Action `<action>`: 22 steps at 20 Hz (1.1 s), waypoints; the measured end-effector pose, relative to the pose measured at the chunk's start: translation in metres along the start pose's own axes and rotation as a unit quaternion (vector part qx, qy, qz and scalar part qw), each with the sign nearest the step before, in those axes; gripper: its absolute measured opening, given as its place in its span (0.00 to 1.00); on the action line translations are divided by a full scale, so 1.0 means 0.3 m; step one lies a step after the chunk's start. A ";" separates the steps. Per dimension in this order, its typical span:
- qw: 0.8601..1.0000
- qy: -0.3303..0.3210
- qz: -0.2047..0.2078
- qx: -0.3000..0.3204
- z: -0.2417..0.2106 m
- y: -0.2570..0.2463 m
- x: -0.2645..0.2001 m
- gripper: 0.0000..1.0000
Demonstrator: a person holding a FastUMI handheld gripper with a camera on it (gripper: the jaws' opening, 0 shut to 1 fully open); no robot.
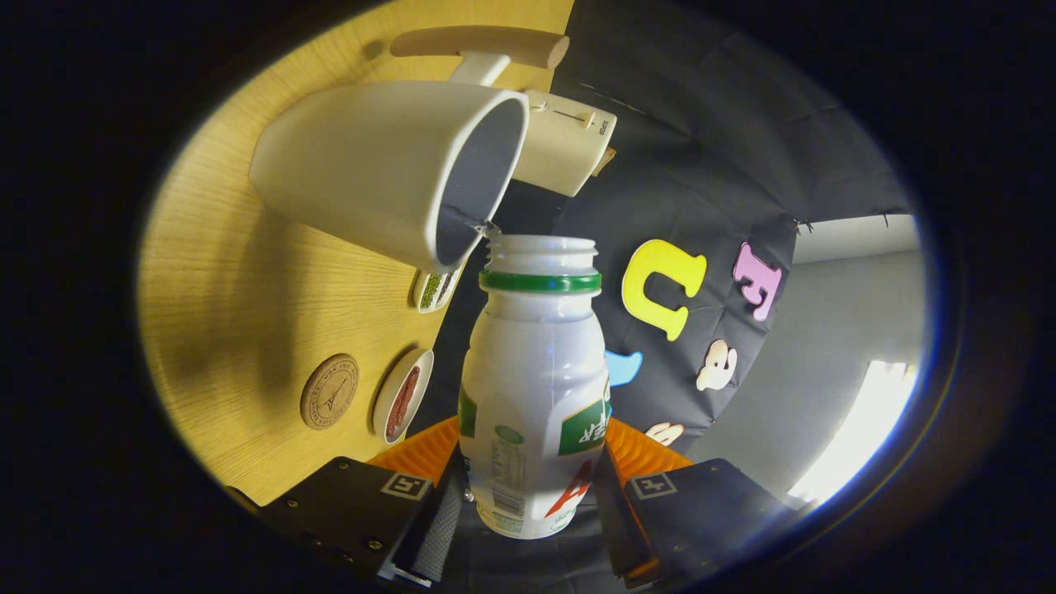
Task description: Take the bottle from table, then pour the juice into the cup, finally place the bottle on the coaster
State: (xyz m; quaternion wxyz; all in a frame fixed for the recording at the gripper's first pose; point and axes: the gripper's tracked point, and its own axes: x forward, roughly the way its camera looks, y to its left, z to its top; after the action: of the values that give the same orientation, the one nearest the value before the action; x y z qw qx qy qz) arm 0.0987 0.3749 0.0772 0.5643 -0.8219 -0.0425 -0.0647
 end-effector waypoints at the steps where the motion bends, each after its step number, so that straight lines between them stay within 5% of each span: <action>1: 1.000 0.001 0.001 -0.003 0.001 0.002 0.000 0.72; 22: 0.999 -0.003 -0.004 -0.041 0.035 -0.007 0.000 0.72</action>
State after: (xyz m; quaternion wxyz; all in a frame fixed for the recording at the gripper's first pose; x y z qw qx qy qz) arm 0.0991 0.3854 0.0755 0.5295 -0.8445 -0.0448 -0.0665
